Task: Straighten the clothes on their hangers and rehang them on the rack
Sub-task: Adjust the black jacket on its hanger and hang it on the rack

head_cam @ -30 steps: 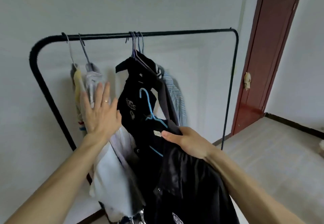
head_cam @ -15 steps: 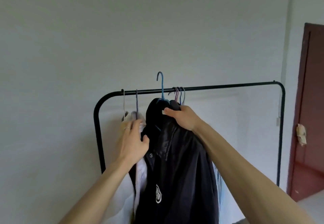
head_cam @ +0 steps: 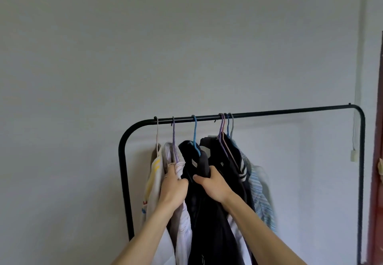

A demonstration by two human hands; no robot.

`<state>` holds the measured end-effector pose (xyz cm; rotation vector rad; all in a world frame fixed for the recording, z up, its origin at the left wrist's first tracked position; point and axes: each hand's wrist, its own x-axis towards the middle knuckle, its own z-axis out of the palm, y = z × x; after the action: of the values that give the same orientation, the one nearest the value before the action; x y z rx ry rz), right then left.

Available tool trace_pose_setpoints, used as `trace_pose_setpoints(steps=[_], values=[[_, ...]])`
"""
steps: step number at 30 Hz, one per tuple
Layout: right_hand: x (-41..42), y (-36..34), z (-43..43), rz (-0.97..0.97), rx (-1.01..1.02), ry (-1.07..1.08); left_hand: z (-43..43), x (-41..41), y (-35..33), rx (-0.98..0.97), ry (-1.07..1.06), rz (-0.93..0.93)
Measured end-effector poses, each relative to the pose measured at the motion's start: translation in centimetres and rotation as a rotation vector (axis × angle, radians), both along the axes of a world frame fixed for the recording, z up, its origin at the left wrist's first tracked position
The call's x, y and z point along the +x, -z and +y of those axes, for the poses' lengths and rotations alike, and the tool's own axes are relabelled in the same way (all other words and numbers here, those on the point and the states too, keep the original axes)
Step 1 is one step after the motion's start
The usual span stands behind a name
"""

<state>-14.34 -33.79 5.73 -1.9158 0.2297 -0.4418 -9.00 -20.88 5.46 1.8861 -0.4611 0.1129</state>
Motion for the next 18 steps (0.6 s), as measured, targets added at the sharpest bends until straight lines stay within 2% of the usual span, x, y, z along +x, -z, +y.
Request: trace_pose_setpoints(steps=[7, 12, 16, 17, 18], values=[[-1.2, 1.0, -0.2, -0.048, 0.034, -0.153, -1.4, -0.6, -0.3, -0.067, -0.045, -0.024], [-1.1, 0.5, -0.1, -0.137, 0.156, -0.198, -1.6, -0.2, 0.0, -0.037, -0.023, -0.06], [-1.7, 0.7, -1.3, -0.08, 0.21, -0.259, -1.7, -1.0, -0.7, -0.039, -0.057, -0.091], [-2.1, 0.8, -1.6, -0.056, 0.176, -0.272, -1.8, -1.4, -1.0, -0.016, -0.091, -0.133], [-2.6, 0.7, -1.8, -0.046, 0.032, -0.237, -1.8, -1.6, -1.3, 0.042, -0.146, -0.204]])
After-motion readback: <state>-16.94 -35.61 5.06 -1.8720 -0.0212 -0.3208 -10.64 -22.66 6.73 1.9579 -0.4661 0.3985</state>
